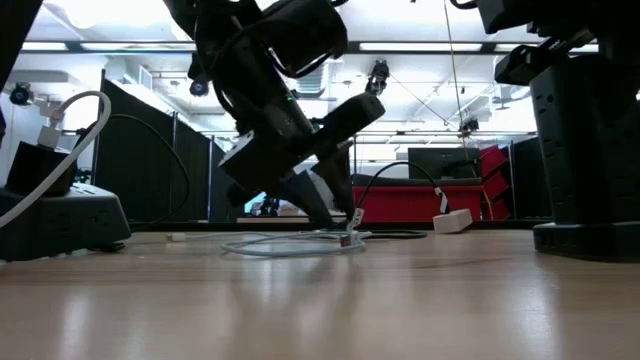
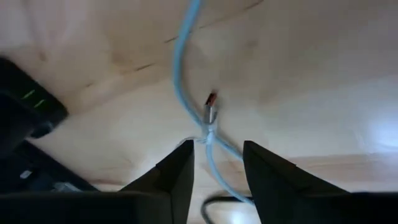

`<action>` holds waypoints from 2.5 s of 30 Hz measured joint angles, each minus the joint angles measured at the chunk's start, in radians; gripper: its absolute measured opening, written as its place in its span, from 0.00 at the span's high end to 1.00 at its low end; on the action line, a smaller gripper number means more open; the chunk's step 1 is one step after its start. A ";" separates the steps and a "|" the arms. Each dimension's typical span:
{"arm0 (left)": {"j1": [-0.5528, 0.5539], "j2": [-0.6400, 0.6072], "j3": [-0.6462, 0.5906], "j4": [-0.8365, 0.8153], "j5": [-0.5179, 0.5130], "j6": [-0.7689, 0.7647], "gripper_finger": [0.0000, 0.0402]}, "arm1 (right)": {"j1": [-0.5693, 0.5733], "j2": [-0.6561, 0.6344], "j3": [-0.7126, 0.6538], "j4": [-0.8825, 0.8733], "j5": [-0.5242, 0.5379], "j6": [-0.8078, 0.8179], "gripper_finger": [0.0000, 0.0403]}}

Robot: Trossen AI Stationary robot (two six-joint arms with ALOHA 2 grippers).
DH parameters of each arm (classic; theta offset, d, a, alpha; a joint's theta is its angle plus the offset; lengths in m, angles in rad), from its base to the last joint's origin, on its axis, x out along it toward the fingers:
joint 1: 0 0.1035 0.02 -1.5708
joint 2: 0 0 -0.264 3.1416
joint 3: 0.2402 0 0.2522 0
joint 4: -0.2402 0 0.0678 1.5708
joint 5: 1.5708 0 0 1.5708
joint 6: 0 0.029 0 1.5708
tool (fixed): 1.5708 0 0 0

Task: Insert USB
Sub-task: Insert the top white charger cable into the right black outlet extension

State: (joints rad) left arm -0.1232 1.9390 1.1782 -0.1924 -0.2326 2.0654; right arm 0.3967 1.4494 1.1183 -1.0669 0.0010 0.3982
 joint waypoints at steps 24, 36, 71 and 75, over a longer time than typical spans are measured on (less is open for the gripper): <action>0.028 0.070 0.057 -0.041 0.063 0.112 0.74 | 0.000 0.000 0.000 0.012 0.000 0.047 0.35; 0.033 0.070 0.051 -0.082 0.064 0.022 0.80 | 0.000 0.000 0.000 0.026 0.000 0.051 0.35; 0.180 0.072 0.271 -0.414 0.482 -1.593 0.96 | -0.152 0.000 0.030 0.095 0.096 -0.365 0.35; 0.179 0.072 0.197 -0.347 0.481 -1.568 0.96 | -0.182 -0.001 -0.033 0.164 0.034 -0.310 0.35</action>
State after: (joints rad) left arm 0.0557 2.0113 1.3752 -0.5398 0.2485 0.4975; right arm 0.2142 1.4487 1.0857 -0.9032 0.0354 0.0881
